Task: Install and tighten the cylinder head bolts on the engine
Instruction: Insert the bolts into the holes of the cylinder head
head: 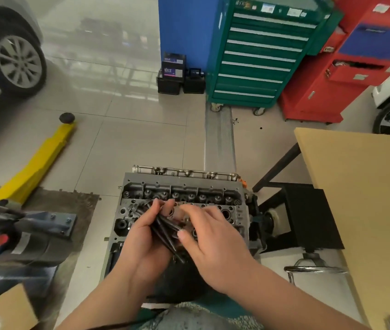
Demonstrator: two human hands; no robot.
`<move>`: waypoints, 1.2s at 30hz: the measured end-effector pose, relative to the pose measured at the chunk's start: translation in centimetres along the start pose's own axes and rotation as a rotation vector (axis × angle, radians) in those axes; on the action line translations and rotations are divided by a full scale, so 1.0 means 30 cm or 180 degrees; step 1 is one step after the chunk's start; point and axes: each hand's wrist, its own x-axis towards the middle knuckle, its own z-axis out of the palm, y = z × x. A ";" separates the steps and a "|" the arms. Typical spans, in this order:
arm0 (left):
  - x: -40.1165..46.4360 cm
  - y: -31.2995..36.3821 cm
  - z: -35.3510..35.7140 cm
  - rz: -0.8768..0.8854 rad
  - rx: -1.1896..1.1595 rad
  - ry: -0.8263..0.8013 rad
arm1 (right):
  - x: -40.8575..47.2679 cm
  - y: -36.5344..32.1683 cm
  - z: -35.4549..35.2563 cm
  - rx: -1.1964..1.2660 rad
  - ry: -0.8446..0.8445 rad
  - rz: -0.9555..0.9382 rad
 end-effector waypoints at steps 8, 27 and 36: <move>0.035 -0.094 0.019 0.0590 -0.0370 0.0716 | 0.076 0.368 -0.152 0.0321 -0.0188 0.0503; 0.016 -0.081 -0.033 0.0560 0.0484 0.0474 | 0.261 0.511 0.042 0.0224 0.0235 0.0700; 0.063 -0.003 -0.029 0.0282 0.0698 0.0216 | 0.277 0.453 0.075 -0.0112 0.0231 0.0691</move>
